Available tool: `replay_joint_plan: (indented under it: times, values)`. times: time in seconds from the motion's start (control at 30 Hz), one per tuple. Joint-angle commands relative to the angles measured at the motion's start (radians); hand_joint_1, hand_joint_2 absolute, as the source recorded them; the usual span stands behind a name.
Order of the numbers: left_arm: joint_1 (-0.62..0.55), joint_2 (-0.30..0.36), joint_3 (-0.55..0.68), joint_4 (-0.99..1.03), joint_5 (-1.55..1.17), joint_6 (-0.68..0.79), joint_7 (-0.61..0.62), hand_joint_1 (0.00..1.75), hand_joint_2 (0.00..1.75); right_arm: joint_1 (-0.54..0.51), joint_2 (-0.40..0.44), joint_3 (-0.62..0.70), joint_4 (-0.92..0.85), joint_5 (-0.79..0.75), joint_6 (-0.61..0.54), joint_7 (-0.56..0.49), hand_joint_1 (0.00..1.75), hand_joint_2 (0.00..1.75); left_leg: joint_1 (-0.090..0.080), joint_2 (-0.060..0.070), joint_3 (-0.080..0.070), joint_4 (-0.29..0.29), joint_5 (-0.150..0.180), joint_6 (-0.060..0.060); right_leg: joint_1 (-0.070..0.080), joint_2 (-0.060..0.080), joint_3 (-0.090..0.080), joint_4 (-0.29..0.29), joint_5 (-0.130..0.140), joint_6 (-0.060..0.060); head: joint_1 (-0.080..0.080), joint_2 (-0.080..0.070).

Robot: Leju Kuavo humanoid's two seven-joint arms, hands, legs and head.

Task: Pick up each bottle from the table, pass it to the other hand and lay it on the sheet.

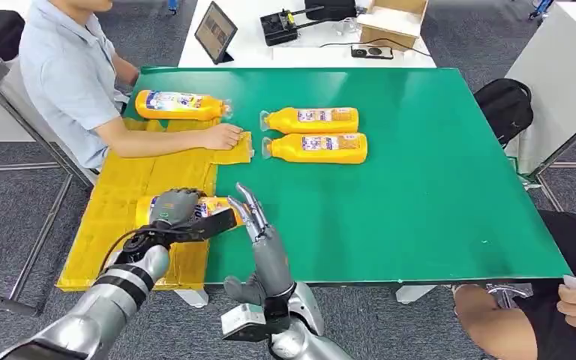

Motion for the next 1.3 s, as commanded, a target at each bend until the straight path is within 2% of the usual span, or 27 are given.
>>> replay_joint_plan:
  times: [0.03,0.07,0.23,0.37,0.43,0.53,0.57,0.63,0.67,0.73,0.77,0.83,0.93,1.07,1.17,1.2,1.23,1.27,1.3]
  values:
    - [-0.056,-0.023,0.078,0.166,0.125,-0.073,-0.085,0.12,1.75,-0.046,-0.047,0.06,0.029,-0.03,0.016,-0.034,0.0,0.0,0.0,0.001,0.005,-0.001,-0.001,0.001,0.001,0.0,0.004,-0.001,0.0,-0.003,0.0,0.0]
    - [-0.052,-0.021,0.086,0.164,0.145,-0.095,-0.101,0.0,1.75,-0.045,-0.049,0.063,0.026,-0.045,0.027,-0.034,0.0,0.0,0.0,0.001,0.003,-0.001,0.0,0.001,0.001,-0.001,0.003,-0.001,0.0,-0.002,0.001,0.0]
    - [-0.051,-0.019,0.094,0.157,0.167,-0.118,-0.114,0.0,1.75,-0.042,-0.049,0.058,0.014,-0.07,0.039,-0.034,0.0,0.0,0.0,0.001,0.005,-0.001,-0.001,0.002,0.001,0.0,0.004,-0.001,0.0,-0.002,0.0,0.0]
    - [-0.053,-0.01,0.132,0.149,0.271,-0.238,-0.171,0.0,1.75,-0.043,-0.05,0.05,0.021,-0.087,0.068,-0.034,0.0,0.0,0.0,0.001,0.004,-0.001,0.0,0.001,0.0,0.0,0.004,-0.001,0.0,-0.002,0.0,0.0]
    - [-0.053,-0.01,0.132,0.149,0.271,-0.238,-0.171,0.0,1.75,-0.043,-0.05,0.05,0.021,-0.087,0.068,-0.034,0.0,0.0,0.0,0.001,0.006,-0.002,0.0,0.001,0.001,0.0,0.005,-0.001,0.0,-0.003,0.0,0.0]
    - [-0.036,0.0,0.172,0.111,0.391,-0.308,-0.266,0.0,1.75,-0.038,-0.047,0.04,0.003,-0.129,0.115,-0.034,0.0,0.0,0.0,0.001,0.007,-0.001,0.0,0.001,0.001,0.0,0.007,-0.001,0.0,-0.003,0.0,0.0]
    - [-0.024,-0.003,0.183,0.083,0.435,-0.316,-0.289,0.0,1.75,-0.038,-0.051,0.048,-0.01,-0.111,0.085,-0.034,0.0,0.0,0.0,0.002,0.006,-0.001,0.0,0.0,0.001,0.001,0.006,-0.001,0.0,-0.002,0.0,0.0]
    - [0.023,-0.038,0.23,-0.042,0.544,-0.252,-0.371,0.0,1.75,-0.033,-0.062,0.058,-0.051,-0.118,0.045,-0.034,0.0,0.0,0.0,0.002,0.007,-0.001,0.0,0.001,0.0,0.001,0.007,-0.001,0.0,-0.002,0.0,0.0]
    - [0.065,-0.075,0.257,-0.152,0.571,-0.099,-0.409,0.0,1.75,-0.031,-0.066,0.063,-0.064,-0.105,0.001,-0.034,0.0,0.0,0.0,0.0,0.006,-0.001,0.0,0.001,0.0,-0.001,0.006,-0.001,0.0,-0.002,0.0,0.0]
    - [0.065,-0.075,0.257,-0.152,0.571,-0.099,-0.409,0.0,1.75,-0.031,-0.066,0.063,-0.064,-0.105,0.001,-0.034,0.0,0.0,0.0,-0.002,0.005,0.0,0.001,0.001,0.0,-0.003,0.006,-0.001,-0.001,-0.002,0.0,0.0]
    - [0.112,-0.115,0.245,-0.293,0.591,-0.013,-0.398,0.0,1.75,-0.031,-0.072,0.077,-0.075,-0.092,-0.025,-0.034,0.0,0.0,0.0,-0.001,0.005,0.0,0.001,0.0,0.001,-0.002,0.005,-0.001,-0.001,-0.002,0.0,0.0]
    - [0.175,-0.16,0.272,-0.492,0.818,-0.027,-0.463,0.0,1.75,-0.022,-0.066,0.072,-0.098,-0.053,-0.04,-0.034,0.0,0.0,0.0,-0.003,0.004,0.0,0.0,0.001,0.001,-0.004,0.006,-0.001,-0.002,-0.002,0.001,0.0]
    - [0.231,-0.14,0.236,-0.706,0.969,-0.029,-0.438,0.0,1.75,-0.011,-0.071,0.084,-0.16,-0.081,-0.04,-0.034,0.0,0.0,0.0,-0.001,0.002,0.001,-0.001,0.0,0.001,-0.002,0.003,0.0,-0.001,-0.002,0.0,0.0]
    - [0.299,-0.134,0.215,-0.808,1.176,-0.068,-0.387,0.0,1.75,0.039,-0.062,0.027,-0.286,-0.073,-0.04,-0.034,0.0,0.0,0.0,0.002,0.002,0.0,-0.001,0.0,0.001,0.001,0.002,0.0,-0.001,-0.003,0.0,0.0]
    - [0.342,-0.143,0.206,-0.832,1.231,-0.065,-0.388,0.0,1.75,0.056,-0.061,0.015,-0.302,-0.036,-0.04,-0.034,0.0,0.0,0.0,0.001,0.002,0.0,-0.001,0.0,0.0,0.0,0.001,-0.001,-0.001,-0.002,0.0,0.0]
    - [0.408,-0.162,0.217,-0.87,1.247,0.006,-0.372,0.0,1.75,0.086,-0.05,-0.015,-0.267,-0.204,0.017,-0.034,0.0,0.0,0.0,0.001,0.005,-0.001,-0.002,0.0,0.001,-0.001,0.004,-0.001,-0.002,-0.003,0.0,0.0]
    - [0.486,-0.167,0.222,-0.919,1.236,0.046,-0.402,0.0,1.75,0.116,-0.043,-0.071,-0.248,-0.269,0.087,-0.034,0.0,0.0,0.0,0.0,0.004,-0.001,-0.001,0.0,0.001,-0.002,0.003,-0.001,-0.002,-0.003,0.0,0.0]
    - [0.486,-0.167,0.222,-0.919,1.236,0.046,-0.402,0.0,1.75,0.116,-0.043,-0.071,-0.248,-0.269,0.087,-0.034,0.0,0.0,0.0,0.001,0.005,-0.002,-0.001,0.0,0.0,0.0,0.004,-0.003,-0.001,-0.002,0.0,0.0]
    - [0.616,-0.231,0.29,-1.037,1.145,0.309,-0.542,0.0,1.75,0.127,0.026,-0.202,-0.03,-0.461,0.24,-0.006,0.0,0.0,0.0,0.002,0.004,-0.002,-0.001,0.0,0.0,0.001,0.004,-0.003,-0.001,-0.002,0.0,0.0]
